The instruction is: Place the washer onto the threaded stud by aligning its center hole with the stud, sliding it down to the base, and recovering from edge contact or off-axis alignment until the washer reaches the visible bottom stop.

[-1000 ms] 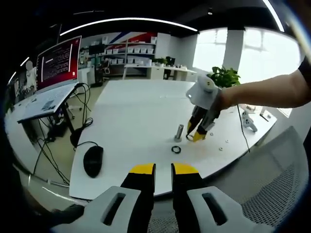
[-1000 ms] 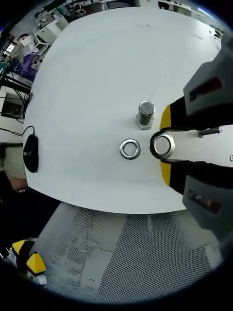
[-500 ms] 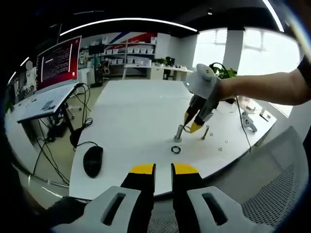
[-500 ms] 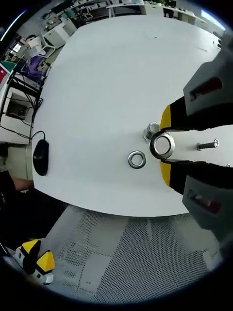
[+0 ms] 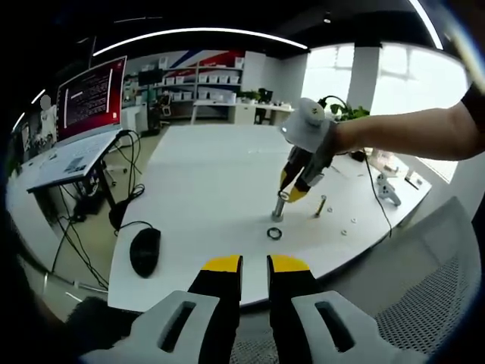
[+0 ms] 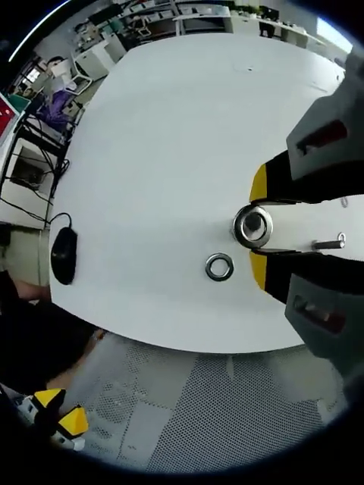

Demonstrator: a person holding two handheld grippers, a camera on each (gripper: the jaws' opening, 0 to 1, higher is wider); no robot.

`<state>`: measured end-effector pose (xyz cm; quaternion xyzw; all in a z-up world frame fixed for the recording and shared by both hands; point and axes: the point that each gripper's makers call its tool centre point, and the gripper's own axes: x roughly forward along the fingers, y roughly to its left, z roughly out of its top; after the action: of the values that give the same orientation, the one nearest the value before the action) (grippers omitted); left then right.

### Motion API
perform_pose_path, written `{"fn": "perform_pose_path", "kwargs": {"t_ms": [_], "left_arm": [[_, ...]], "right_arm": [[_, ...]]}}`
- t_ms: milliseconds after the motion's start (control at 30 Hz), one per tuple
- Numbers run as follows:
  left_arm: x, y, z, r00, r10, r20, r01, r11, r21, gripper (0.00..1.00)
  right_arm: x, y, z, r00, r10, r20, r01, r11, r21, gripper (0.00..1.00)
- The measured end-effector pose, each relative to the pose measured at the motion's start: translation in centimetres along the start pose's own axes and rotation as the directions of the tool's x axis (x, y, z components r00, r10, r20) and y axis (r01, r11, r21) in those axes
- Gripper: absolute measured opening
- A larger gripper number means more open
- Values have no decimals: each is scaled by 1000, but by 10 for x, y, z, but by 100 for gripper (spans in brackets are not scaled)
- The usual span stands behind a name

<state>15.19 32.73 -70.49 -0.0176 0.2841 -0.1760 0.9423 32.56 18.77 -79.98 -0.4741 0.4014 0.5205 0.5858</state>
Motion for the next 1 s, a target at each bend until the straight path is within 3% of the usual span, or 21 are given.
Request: {"fn": "perform_pose_path", "kwargs": {"t_ms": [1000], "left_arm": [[0, 1, 1, 1000, 6, 8, -6, 1000, -7, 10]], "right_arm": [[39, 1, -13, 993, 61, -97, -65, 997, -45, 23]]}}
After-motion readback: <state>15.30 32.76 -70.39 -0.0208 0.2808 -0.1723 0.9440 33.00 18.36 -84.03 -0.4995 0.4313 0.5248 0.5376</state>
